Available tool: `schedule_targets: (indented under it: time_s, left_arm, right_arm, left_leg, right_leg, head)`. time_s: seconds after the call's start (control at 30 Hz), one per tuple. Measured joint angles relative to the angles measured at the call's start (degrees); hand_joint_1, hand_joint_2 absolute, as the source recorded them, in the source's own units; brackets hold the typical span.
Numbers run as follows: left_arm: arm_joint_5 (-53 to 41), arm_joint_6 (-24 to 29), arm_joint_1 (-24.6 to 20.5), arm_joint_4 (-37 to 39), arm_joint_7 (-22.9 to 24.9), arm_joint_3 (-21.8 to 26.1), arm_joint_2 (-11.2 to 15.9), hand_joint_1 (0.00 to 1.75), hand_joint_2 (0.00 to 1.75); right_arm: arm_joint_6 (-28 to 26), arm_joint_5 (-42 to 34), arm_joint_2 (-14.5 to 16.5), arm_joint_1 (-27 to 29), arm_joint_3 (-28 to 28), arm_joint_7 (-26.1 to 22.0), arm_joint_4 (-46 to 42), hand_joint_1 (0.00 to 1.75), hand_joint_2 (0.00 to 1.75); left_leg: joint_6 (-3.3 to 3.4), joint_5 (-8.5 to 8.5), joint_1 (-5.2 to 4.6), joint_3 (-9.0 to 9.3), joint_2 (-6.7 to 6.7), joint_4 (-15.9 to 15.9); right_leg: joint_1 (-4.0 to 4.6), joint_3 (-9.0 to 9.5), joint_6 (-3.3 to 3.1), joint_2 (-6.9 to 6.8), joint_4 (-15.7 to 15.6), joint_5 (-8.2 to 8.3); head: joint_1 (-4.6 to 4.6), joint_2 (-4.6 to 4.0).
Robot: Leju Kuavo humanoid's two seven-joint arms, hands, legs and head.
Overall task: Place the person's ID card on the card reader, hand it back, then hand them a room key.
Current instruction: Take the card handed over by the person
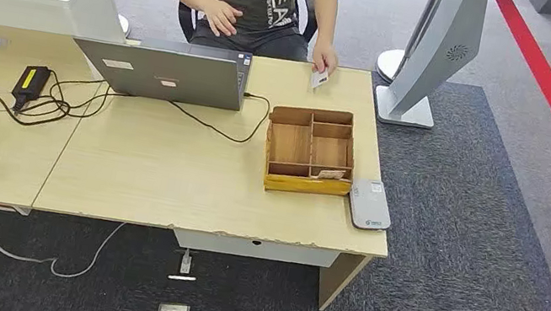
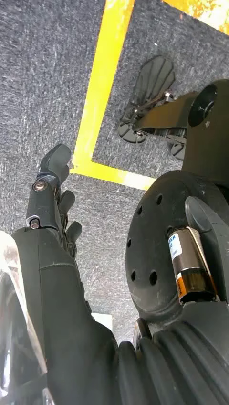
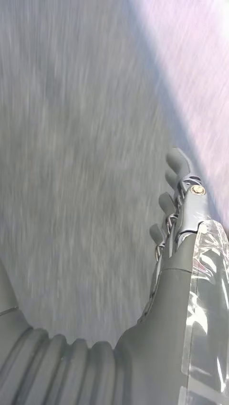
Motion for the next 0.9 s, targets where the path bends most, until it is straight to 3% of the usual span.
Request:
schedule_targets:
  time_s: [0.2,0.37,0.67,0.77,0.9]
  left_arm:
    - [-0.8,-1.4,0.0,0.0,-0.9,-0.9,0.5,0.00,1.75]
    - [-1.9,-2.5,-0.2,0.0,-2.2,-2.2,1.0,0.00,1.75]
    - [-2.2,-2.8,-0.3,0.0,-2.2,-2.8,1.1,0.00,1.75]
    - [-2.7,-3.0,-0.4,0.0,-2.2,-4.1,1.3,0.00,1.75]
    - [-2.8,-2.1,-0.8,-0.1,-1.8,-6.5,1.3,0.00,1.75]
  right_arm:
    - [9.2,0.8,-5.1,-8.1,-4.8,-2.9,1.4,0.00,1.75]
    - [17.5,3.2,-7.3,-15.8,-8.1,-4.7,2.8,0.00,1.75]
    - [20.1,4.5,-7.2,-18.3,-9.1,-5.5,3.3,0.00,1.75]
    - [24.0,9.5,-5.4,-22.6,-10.8,-7.4,4.5,0.00,1.75]
    - [25.2,23.2,2.4,-29.2,-13.3,-10.2,6.9,0.00,1.75]
  left_leg:
    - [0.01,0.07,-0.01,-0.08,-0.01,0.0]
    - [-0.03,0.12,0.02,-0.14,-0.06,0.0]
    - [-0.03,0.12,0.05,-0.15,-0.07,0.0]
    - [-0.05,0.13,0.08,-0.17,-0.09,0.0]
    - [-0.11,0.18,0.14,-0.17,-0.12,0.0]
  right_leg:
    - [-0.01,-0.02,0.04,0.01,0.0,0.05]
    - [0.02,-0.05,0.04,0.00,0.1,0.06]
    - [0.05,-0.05,0.03,-0.01,0.1,0.06]
    - [0.08,-0.07,0.03,-0.03,0.1,0.06]
    - [0.14,-0.09,0.00,-0.06,0.1,0.07]
  head:
    - [0.05,0.00]
    - [0.04,0.00]
    - [0.08,0.00]
    - [0.09,0.00]
    - [0.05,0.00]
